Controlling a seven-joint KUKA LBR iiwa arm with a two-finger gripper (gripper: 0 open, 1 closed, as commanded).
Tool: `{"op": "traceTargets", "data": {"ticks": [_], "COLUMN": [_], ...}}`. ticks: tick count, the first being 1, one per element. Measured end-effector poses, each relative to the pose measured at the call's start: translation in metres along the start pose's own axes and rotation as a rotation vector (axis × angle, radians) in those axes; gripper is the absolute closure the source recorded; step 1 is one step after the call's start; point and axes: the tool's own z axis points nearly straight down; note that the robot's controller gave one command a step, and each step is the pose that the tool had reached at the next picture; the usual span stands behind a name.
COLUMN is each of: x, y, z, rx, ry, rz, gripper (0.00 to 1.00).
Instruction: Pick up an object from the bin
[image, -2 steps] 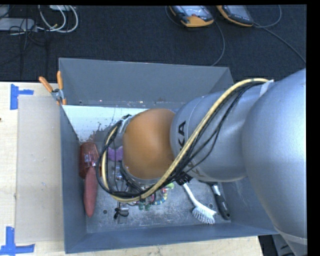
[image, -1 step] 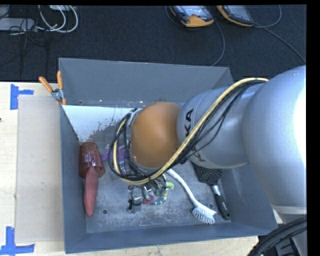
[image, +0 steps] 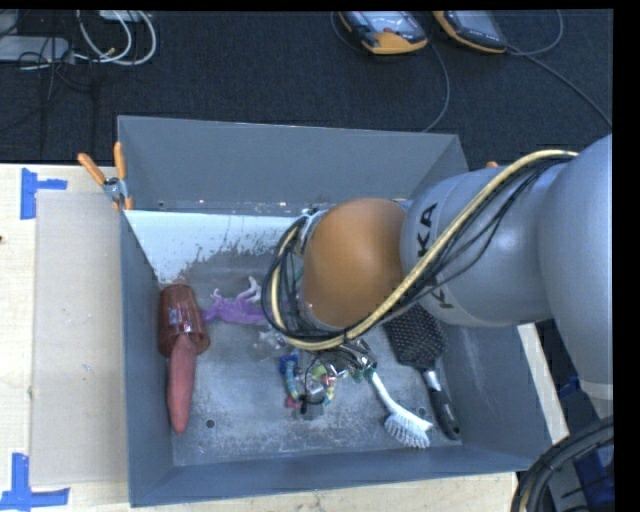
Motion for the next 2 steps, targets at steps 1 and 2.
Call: {"op": "traceTargets", "data": {"ticks": [1,2], "x": [-0.012,-0.012], "y": [-0.017,-0.068], "z": [-0.001,0.031], "rx": [0.002,-0.001], "ry": [-0.011,-0.003], "rz": [-0.301,-0.313], "gripper": [0.00,0.00]}}
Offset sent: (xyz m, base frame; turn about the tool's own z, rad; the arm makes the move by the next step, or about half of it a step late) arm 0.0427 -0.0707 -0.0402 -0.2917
